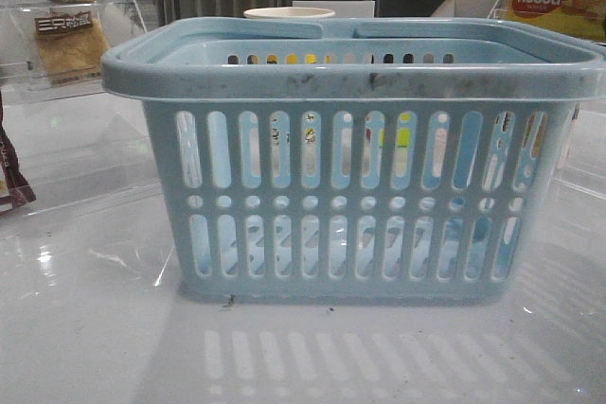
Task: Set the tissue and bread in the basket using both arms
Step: 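Grasp the white tissue pack with the right gripper and lift it, then carry the tissue pack over the basket and release it inside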
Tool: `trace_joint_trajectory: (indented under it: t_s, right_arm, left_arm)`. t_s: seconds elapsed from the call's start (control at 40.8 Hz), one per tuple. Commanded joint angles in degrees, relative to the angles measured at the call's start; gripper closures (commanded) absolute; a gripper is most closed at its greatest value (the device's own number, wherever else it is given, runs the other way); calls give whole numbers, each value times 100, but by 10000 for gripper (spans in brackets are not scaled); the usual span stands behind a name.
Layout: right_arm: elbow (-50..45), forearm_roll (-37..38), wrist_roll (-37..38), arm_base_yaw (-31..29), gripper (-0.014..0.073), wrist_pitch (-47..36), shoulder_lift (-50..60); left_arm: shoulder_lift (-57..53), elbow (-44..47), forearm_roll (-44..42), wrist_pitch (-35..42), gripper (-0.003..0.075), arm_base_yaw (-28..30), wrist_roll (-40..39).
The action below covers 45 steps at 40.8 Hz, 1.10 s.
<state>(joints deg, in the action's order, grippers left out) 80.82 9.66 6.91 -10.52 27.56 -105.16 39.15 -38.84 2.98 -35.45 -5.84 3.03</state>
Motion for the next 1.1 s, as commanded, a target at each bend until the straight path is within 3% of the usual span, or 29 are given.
trace_joint_trajectory:
  t_s: [0.0,0.123,0.221,0.441,0.711,0.858,1.079]
  right_arm:
    - [226,125,-5,-34,170,-530,232]
    - [226,125,-5,-34,313,-620,241]
    - [226,125,-5,-34,365,-655,322]
    - [226,-13,-5,-19,379,-495,914]
    - [226,-1000,-5,69,379,475,2094]
    - [226,-1013,-341,566,379,922,2447]
    - [194,-1367,-691,1947,379,1451,2527]
  left_arm:
    - [26,-153,33,437,297,-20,-9]
    - [26,-153,33,437,297,-20,-9]
    - [26,-153,33,437,297,-20,-9]
    - [26,-153,33,437,297,-20,-9]
    - [26,-153,33,445,297,-20,-9]
    - [26,-153,33,445,297,-20,-9]
    - [26,-153,33,459,297,-20,-9]
